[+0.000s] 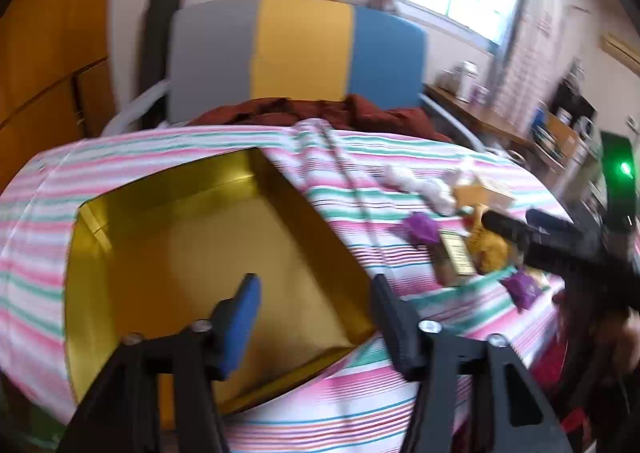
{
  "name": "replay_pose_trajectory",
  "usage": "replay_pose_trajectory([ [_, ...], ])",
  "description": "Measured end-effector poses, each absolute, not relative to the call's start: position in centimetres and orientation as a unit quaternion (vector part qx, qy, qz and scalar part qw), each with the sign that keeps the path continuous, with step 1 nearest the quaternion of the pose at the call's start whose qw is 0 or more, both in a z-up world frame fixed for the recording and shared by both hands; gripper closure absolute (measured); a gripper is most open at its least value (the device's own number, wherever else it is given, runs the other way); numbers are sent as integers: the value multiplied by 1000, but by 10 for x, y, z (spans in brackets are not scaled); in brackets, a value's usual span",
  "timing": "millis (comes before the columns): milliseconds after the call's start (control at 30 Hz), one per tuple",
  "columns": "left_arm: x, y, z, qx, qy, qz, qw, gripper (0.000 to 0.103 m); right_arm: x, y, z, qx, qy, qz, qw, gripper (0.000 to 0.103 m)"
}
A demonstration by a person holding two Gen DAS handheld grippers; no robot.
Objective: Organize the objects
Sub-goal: 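Grasp the green-white box with the right tool while the left tool grasps the purple packet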
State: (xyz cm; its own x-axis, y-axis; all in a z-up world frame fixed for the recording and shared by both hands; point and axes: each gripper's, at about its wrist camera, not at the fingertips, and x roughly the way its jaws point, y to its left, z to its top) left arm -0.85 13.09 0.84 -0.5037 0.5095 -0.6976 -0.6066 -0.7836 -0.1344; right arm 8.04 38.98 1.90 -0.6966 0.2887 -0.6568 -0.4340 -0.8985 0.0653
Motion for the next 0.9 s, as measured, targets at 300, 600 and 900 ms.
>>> replay_pose_trajectory([
  [300, 8, 206, 12, -387, 96, 814, 423, 32, 123, 503, 35, -305, 152, 892, 297, 0],
  [600, -18, 276, -3, -422, 149, 792, 416, 37, 138, 543, 19, -291, 245, 880, 285, 0],
  [900, -55, 332, -33, -449, 223, 749, 433, 45, 137, 533, 23, -281, 241, 898, 238, 0],
])
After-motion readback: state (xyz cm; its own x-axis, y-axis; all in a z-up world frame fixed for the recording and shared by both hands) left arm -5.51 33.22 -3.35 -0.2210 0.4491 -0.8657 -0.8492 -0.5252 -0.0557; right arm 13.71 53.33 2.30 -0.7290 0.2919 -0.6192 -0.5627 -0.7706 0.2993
